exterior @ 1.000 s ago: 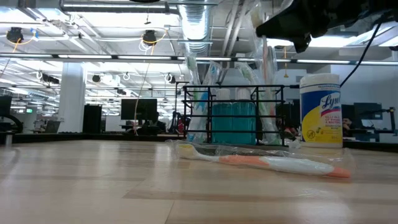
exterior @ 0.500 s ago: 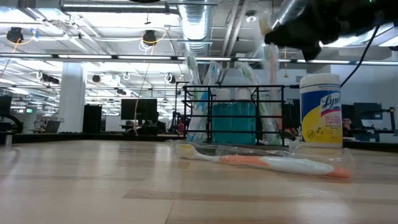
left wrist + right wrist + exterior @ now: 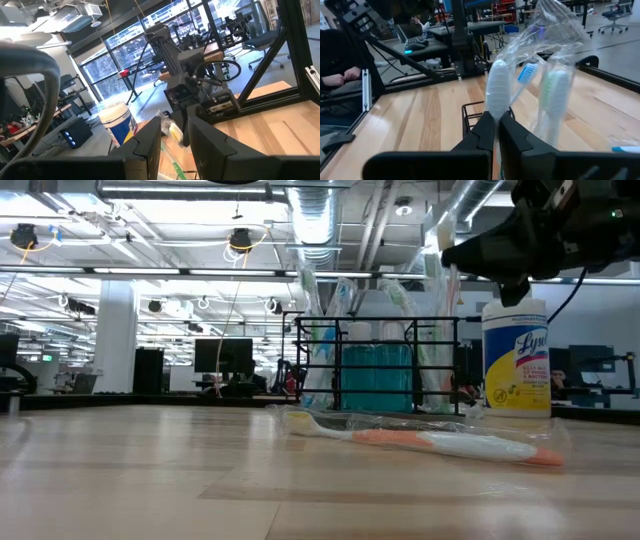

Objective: Pick & Place toothbrushing station
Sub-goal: Put the orange toothbrush into the wire organizer

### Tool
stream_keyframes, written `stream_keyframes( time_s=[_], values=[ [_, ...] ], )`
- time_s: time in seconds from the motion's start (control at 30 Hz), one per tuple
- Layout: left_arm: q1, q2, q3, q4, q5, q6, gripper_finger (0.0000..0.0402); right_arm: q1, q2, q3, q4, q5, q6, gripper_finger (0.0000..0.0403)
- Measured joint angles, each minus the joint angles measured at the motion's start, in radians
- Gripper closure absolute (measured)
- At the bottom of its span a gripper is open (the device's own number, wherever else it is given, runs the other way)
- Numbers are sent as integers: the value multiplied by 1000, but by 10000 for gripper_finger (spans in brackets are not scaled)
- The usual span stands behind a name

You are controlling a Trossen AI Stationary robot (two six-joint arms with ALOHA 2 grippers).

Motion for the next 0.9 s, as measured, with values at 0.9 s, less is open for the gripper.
stream_keyframes(
  time_s=[0.9],
  values=[
    [0, 0, 0, 2, 9, -26, 309, 15, 227, 0, 258, -7, 1, 319]
  ],
)
